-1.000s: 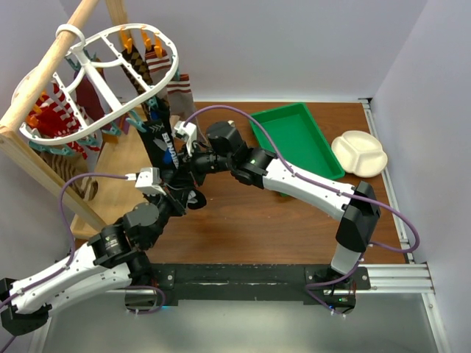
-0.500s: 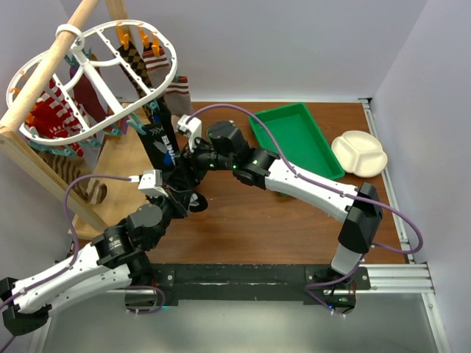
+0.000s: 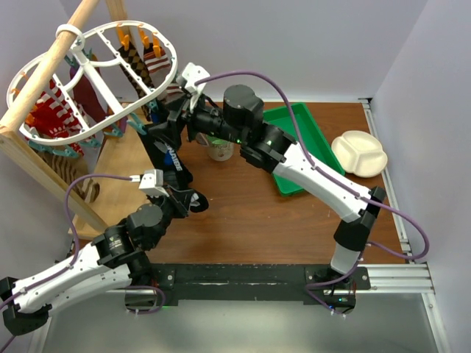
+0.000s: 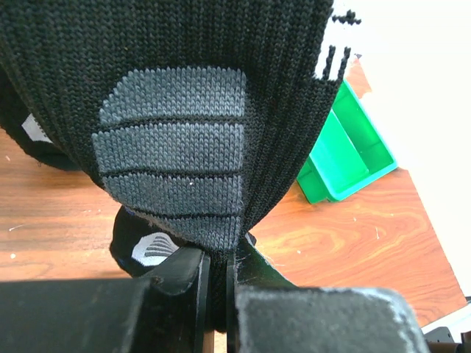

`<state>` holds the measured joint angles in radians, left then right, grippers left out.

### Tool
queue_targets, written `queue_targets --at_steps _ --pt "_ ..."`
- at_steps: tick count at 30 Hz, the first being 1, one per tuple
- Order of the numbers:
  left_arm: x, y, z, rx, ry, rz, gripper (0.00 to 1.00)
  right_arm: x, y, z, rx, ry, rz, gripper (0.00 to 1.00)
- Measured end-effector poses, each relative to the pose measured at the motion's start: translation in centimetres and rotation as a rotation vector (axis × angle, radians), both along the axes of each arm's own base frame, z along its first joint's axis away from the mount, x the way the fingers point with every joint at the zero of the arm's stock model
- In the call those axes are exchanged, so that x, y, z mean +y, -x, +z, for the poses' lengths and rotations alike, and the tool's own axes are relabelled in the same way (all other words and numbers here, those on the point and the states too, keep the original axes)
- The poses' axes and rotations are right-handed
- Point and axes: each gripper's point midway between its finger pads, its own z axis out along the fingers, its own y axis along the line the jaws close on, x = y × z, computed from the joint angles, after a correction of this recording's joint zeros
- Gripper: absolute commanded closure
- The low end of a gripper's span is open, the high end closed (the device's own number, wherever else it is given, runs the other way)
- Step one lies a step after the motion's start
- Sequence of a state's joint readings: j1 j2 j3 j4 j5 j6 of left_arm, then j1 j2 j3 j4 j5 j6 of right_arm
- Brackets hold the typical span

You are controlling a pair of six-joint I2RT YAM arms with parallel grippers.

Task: Remove the socks clipped to the hanger
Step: Remove the sock from the hanger.

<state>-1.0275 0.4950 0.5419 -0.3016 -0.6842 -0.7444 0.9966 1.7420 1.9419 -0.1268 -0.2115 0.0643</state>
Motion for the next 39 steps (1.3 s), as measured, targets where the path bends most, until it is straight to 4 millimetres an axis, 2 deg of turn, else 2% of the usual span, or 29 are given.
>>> queue_targets --at_steps 3,5,8,14,17,22,32,39 --pt "-0.1 0.0 -0.1 0.001 -0.007 -0.004 1.0 1.0 -0.3 2.9 -0.074 -0.039 0.023 0.2" --pt "-0.2 0.0 -0.1 0.003 -0.009 -0.009 1.0 1.8 -0.4 3.4 -0.099 -0.042 0.047 0.21" --pt "-0.3 0.1 -0.2 0.005 -0.012 -0.018 1.0 3.1 -0.6 2.5 -0.104 -0.016 0.083 0.22" --pt "-0.6 0.2 -0.3 0.007 -0.013 -0.035 1.0 5.1 -0.9 -1.8 -0.051 0.069 0.138 0.22" --pt "-0.7 0.3 -0.3 0.006 -0.02 -0.049 1.0 5.7 -1.1 -2.8 -0.037 0.087 0.147 0.22" --pt "-0.9 0.4 -0.2 0.006 -0.018 -0.059 1.0 6.0 -1.2 -2.6 -0.033 0.077 0.147 0.22" --pt "-1.2 0.5 0.1 0.003 -0.017 -0.075 1.0 6.5 -1.4 -0.4 -0.035 -0.004 0.147 0.23" --pt "-1.4 0.5 0.2 0.004 -0.016 -0.082 1.0 7.7 -1.9 -1.5 -0.001 -0.018 0.15 0.23"
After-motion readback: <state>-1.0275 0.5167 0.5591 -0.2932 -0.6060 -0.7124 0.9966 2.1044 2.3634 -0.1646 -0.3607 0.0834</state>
